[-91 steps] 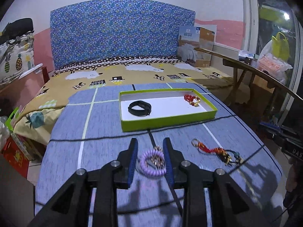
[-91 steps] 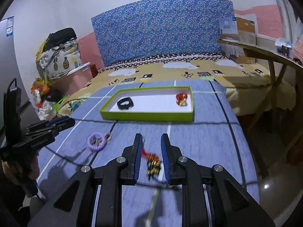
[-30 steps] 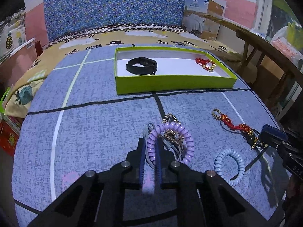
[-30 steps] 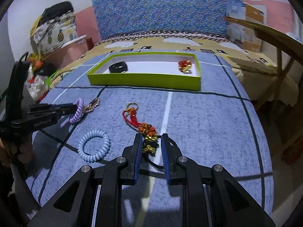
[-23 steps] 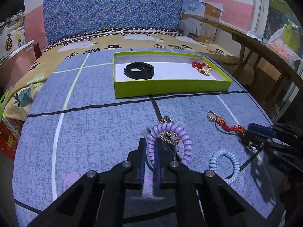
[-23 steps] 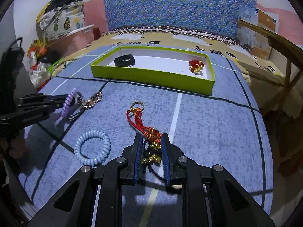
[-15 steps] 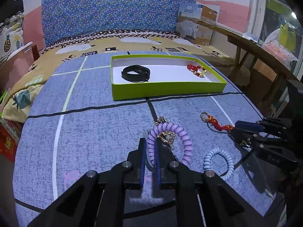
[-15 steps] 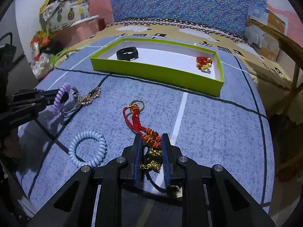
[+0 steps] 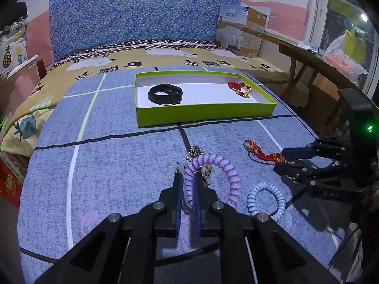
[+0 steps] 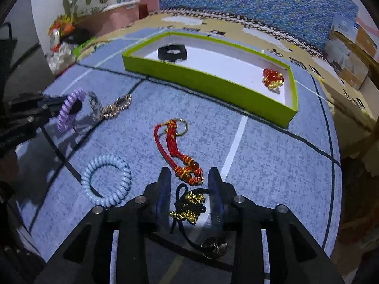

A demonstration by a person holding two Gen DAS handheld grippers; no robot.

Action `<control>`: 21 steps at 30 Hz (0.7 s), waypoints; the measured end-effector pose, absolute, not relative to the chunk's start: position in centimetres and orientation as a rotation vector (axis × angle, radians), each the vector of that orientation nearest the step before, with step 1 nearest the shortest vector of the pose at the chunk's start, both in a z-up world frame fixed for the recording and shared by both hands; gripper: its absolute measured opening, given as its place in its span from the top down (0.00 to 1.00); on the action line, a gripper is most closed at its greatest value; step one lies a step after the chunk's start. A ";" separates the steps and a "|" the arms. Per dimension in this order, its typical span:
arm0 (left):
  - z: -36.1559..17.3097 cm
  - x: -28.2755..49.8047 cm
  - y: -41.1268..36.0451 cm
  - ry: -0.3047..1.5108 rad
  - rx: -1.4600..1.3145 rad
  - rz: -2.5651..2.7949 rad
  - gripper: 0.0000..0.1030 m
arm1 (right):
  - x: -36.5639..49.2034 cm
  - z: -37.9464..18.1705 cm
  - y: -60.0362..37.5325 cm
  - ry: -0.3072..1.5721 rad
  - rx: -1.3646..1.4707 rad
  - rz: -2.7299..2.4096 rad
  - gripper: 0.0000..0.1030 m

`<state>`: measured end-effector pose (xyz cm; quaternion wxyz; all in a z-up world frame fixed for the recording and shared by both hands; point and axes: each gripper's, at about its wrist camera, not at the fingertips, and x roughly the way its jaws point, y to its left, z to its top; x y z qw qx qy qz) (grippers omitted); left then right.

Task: Organize jewelry
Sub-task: 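Lift the purple keyring and red tassel with both grippers toward the green box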

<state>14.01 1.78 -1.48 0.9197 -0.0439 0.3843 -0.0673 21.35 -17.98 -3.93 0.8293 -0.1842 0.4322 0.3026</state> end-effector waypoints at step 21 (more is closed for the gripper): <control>0.1 13.0 2.1 0.754 -0.099 -0.146 0.91 | 21.2 -0.3 -21.2 0.829 -0.033 0.656 0.84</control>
